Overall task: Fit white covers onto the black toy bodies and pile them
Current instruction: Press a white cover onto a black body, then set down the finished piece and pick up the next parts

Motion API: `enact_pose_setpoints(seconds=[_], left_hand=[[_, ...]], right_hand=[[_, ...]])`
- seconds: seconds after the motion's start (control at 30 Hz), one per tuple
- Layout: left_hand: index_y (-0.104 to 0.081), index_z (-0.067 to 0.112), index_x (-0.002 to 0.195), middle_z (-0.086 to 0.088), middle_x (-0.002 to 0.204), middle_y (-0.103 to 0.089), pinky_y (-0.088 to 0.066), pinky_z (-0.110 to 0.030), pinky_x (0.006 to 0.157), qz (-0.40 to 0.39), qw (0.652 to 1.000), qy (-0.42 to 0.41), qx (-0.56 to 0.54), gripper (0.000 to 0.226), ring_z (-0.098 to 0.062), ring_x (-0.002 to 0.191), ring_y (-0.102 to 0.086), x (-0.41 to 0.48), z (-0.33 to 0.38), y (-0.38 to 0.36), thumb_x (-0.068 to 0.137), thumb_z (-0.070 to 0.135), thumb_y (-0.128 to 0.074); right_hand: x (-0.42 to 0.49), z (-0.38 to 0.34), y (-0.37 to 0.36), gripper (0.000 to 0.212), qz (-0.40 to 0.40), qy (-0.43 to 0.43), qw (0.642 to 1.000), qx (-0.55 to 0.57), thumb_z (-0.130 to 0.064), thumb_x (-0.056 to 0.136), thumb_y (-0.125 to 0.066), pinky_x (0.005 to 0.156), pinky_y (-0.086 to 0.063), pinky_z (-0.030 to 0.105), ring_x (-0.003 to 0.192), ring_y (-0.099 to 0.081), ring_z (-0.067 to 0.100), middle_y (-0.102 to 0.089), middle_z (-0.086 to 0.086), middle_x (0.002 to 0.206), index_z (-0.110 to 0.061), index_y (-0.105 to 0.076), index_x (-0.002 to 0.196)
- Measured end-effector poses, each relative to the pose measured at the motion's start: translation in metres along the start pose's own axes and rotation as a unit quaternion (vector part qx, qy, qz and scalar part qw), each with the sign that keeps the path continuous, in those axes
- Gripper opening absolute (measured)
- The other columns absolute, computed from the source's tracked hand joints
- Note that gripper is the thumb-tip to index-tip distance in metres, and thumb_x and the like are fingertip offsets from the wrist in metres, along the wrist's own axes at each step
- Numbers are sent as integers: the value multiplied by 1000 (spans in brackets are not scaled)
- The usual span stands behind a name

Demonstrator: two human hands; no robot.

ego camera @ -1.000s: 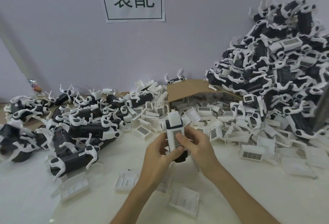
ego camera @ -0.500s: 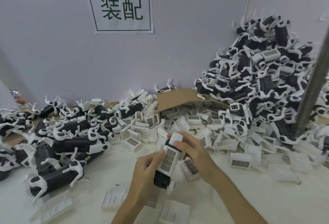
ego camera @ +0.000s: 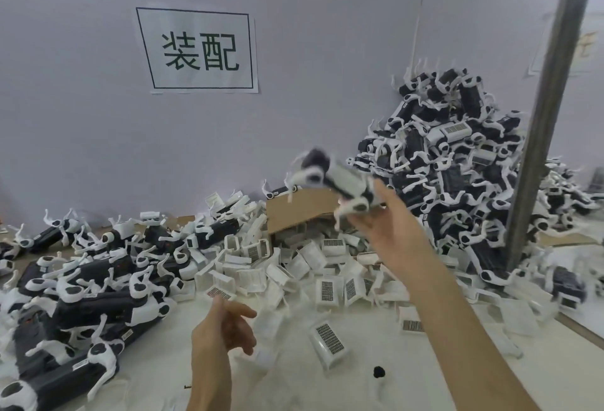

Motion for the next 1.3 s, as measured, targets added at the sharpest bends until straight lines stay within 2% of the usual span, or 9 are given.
enact_pose_setpoints(seconds=[0.07,0.13,0.37,0.47,0.6,0.67,0.9,1.1,1.3], left_hand=[[-64,-10,72,-21,46,-49,-43,-29,45,-16,1000,-10,18,62,-26,40,-47,-5,-4,-5,108,29,-31],[-66,-8,69,-22,47,-51,-43,-26,44,-33,999,-22,29,61,-26,41,-48,-9,-6,-8,107,26,-32],[-71,10,61,-22,51,-58,-44,-32,56,-64,992,-76,81,58,-24,46,-53,-14,-9,-8,107,20,-37],[-71,9,61,-21,51,-58,-43,-34,56,-48,993,-68,81,58,-24,46,-53,-12,-8,-6,107,21,-38],[-72,8,65,-21,54,-58,-44,-36,57,-15,999,-15,49,54,-23,47,-53,-9,-8,-5,107,22,-41],[-71,6,71,-18,54,-56,-45,-34,56,6,999,23,24,45,-22,47,-51,-7,-6,-4,104,22,-44],[-64,11,100,-4,60,-53,-40,-32,62,74,976,113,-169,36,-17,46,-44,-2,8,11,97,46,-53],[-58,10,107,-3,75,-60,-45,-29,67,104,895,154,-405,61,-16,52,-49,12,15,41,82,66,-65],[-56,14,102,-4,94,-66,-47,-27,66,234,881,141,-386,55,-15,59,-52,27,17,68,83,65,-69]], right_hand=[[25,-43,3,68,61,71,995,27,-48,92,-55,92,-55,39,115,-66,26,-54,12,139,-19,-36,150],[41,-62,5,72,88,87,988,-92,-48,100,-50,103,-49,42,122,-61,23,-44,6,150,-27,-14,159],[-8,55,23,17,175,54,903,-390,-20,99,-60,84,-54,25,103,-68,21,-72,-2,107,-22,-70,112],[-37,113,22,27,100,-16,879,-465,-25,97,-64,74,-49,10,107,-63,8,-65,-11,119,-26,-65,124],[-47,151,15,44,-93,-72,763,-635,-47,90,-66,106,-34,29,129,-43,5,-45,-17,137,-39,-57,132],[-50,157,11,42,-121,-40,721,-681,-48,87,-65,104,-27,31,136,-29,4,-43,-18,140,-40,-57,128],[-48,152,16,31,-125,-39,694,-708,-39,87,-71,106,-29,29,135,-33,8,-50,-22,123,-39,-63,117],[-47,152,15,18,-134,-48,706,-694,-37,92,-68,107,-30,33,133,-33,9,-50,-23,114,-37,-65,109],[-49,152,15,10,-148,-44,720,-677,-36,95,-65,100,-33,30,119,-33,2,-49,-26,108,-44,-59,97]])
Point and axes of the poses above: each hand's wrist, its own x-axis towards the middle knuckle, its own y-axis out of the back of the hand, z = x × y, the point moved 1 cm from there along x, towards the middle knuckle
